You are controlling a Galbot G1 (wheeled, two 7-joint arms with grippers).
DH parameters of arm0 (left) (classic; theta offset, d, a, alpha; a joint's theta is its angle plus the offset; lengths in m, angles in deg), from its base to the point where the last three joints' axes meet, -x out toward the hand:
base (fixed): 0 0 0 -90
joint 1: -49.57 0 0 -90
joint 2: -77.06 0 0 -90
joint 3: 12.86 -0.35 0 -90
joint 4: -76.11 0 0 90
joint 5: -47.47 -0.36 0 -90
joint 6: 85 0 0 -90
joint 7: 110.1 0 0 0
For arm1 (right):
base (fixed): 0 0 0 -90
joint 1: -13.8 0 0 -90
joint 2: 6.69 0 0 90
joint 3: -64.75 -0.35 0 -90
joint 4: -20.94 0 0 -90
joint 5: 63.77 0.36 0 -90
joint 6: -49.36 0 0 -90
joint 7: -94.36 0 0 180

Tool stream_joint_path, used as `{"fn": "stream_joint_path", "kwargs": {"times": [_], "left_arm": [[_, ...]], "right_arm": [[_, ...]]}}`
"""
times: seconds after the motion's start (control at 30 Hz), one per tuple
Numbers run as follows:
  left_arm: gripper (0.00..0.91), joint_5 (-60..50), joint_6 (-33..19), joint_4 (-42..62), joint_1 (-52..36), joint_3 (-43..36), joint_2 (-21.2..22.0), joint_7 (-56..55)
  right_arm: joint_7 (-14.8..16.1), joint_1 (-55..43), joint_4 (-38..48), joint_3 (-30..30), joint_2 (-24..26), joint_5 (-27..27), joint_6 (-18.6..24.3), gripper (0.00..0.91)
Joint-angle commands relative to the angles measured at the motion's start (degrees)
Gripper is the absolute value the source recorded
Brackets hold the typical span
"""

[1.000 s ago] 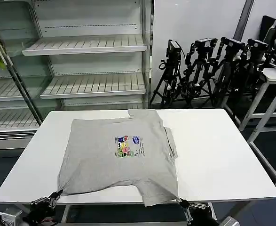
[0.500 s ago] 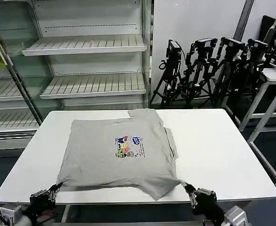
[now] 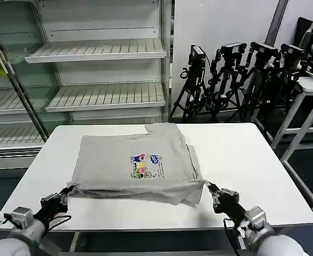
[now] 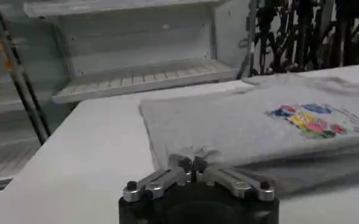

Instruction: Fold and organize the clothes.

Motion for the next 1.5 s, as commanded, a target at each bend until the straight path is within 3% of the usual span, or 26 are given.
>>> {"fn": "stream_joint_path", "kwargs": {"times": [0.03,0.6,1.23,1.47,1.5], "left_arm": [[0.06,-1.39,-0.5,9.98,-16.48,-8.05,0.14,0.1],[0.06,-2.55,-0.99,15.62,-22.08,-10.75,-0.38,0.53],[0.05,-4.71,-2.19,18.31,-22.27,-11.55,-0.54,1.3],[0.091,-6.43,-4.06,22.23,-24.91,-14.01,-0.08,1.81],[0.222,-6.51,-4.24,22.66,-25.24,-14.17,0.02,1.78]], "right_arm": [[0.43,-22.65,11.0,15.59,-4.29,-0.22,0.5,0.0],[1.4,-38.34,22.87,23.33,-9.13,-0.25,1.0,0.0],[1.67,-39.3,25.89,24.01,-10.32,-1.35,1.1,0.0],[1.44,-38.24,26.18,24.1,-10.61,-1.99,0.97,0.0],[1.3,-38.15,26.16,24.06,-10.64,-2.04,0.83,0.0]]}}
